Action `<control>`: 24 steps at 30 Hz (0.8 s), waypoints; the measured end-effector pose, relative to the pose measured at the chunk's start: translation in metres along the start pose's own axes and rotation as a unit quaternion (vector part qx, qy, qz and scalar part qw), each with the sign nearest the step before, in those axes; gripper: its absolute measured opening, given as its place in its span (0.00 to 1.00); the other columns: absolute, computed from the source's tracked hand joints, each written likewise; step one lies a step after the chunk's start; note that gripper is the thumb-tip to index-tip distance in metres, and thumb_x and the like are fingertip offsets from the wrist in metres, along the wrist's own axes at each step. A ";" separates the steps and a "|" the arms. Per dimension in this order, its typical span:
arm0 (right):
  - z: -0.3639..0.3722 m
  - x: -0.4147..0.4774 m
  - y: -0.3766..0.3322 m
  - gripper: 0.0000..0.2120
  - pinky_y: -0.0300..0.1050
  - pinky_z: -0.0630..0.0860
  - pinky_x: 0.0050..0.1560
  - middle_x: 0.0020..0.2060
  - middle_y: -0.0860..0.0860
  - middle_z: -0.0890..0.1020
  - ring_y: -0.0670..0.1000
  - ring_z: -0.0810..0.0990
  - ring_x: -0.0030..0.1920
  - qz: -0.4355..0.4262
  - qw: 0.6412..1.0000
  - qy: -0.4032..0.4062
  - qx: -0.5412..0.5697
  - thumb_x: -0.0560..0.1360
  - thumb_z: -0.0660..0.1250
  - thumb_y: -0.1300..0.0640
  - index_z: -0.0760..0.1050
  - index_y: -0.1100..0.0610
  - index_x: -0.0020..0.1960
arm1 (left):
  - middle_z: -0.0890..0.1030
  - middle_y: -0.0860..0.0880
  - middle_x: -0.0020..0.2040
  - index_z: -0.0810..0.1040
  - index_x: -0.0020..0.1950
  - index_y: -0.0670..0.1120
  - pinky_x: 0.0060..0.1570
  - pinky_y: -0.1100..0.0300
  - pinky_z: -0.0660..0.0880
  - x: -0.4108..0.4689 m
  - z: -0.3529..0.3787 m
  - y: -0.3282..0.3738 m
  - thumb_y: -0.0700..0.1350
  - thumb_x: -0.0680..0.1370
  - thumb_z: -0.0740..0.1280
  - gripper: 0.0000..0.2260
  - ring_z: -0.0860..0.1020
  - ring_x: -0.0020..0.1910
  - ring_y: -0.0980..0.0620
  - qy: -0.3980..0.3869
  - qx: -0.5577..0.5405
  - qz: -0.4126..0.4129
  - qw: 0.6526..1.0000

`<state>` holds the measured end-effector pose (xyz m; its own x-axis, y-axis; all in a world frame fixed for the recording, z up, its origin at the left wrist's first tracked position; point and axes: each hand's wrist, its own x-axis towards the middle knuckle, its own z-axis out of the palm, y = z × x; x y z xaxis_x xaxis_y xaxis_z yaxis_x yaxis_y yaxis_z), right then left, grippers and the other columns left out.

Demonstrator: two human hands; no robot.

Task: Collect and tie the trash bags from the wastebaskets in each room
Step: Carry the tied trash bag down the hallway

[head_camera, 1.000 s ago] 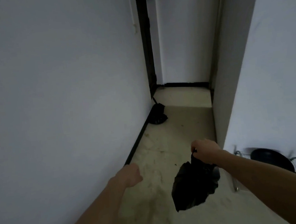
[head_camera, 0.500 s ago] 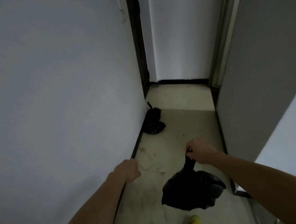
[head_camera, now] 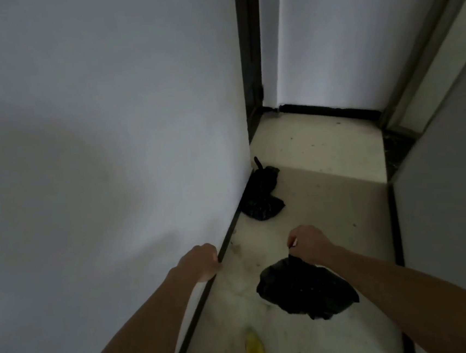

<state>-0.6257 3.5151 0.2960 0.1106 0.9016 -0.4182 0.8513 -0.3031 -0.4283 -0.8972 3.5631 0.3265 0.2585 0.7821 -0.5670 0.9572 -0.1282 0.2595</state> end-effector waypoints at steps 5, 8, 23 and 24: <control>-0.015 0.123 0.000 0.09 0.44 0.77 0.54 0.53 0.53 0.81 0.53 0.80 0.52 0.027 0.999 -0.009 0.017 0.73 0.71 0.56 0.80 0.57 0.52 | 0.77 0.46 0.59 0.75 0.59 0.46 0.55 0.56 0.74 0.118 -0.028 0.002 0.50 0.78 0.63 0.12 0.76 0.56 0.48 -0.021 0.010 -0.007 1.000; -0.019 0.200 0.001 0.08 0.43 0.78 0.49 0.47 0.53 0.82 0.54 0.82 0.49 0.058 0.997 -0.013 0.040 0.73 0.70 0.57 0.81 0.58 0.51 | 0.76 0.46 0.60 0.74 0.61 0.46 0.55 0.57 0.73 0.194 -0.047 0.001 0.49 0.78 0.62 0.13 0.76 0.57 0.48 -0.038 -0.001 -0.010 0.999; 0.019 0.521 0.006 0.02 0.52 0.84 0.42 0.38 0.60 0.83 0.58 0.84 0.35 0.213 0.944 -0.069 0.241 0.73 0.67 0.66 0.79 0.64 0.44 | 0.78 0.48 0.59 0.75 0.56 0.47 0.56 0.57 0.73 0.431 -0.080 -0.022 0.50 0.80 0.60 0.10 0.76 0.56 0.49 -0.061 -0.043 -0.069 0.995; 0.018 0.526 0.004 0.05 0.51 0.83 0.40 0.36 0.60 0.81 0.58 0.82 0.34 0.223 0.937 -0.066 0.261 0.74 0.66 0.67 0.79 0.68 0.47 | 0.78 0.48 0.59 0.75 0.56 0.48 0.56 0.56 0.73 0.429 -0.082 -0.021 0.50 0.80 0.60 0.10 0.77 0.55 0.49 -0.057 -0.045 -0.070 0.995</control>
<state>-0.5731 3.9824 0.0594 0.3018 0.6131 -0.7301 0.3645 -0.7818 -0.5059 -0.8166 3.9515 0.1415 0.1406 0.7140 -0.6858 0.9706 0.0375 0.2380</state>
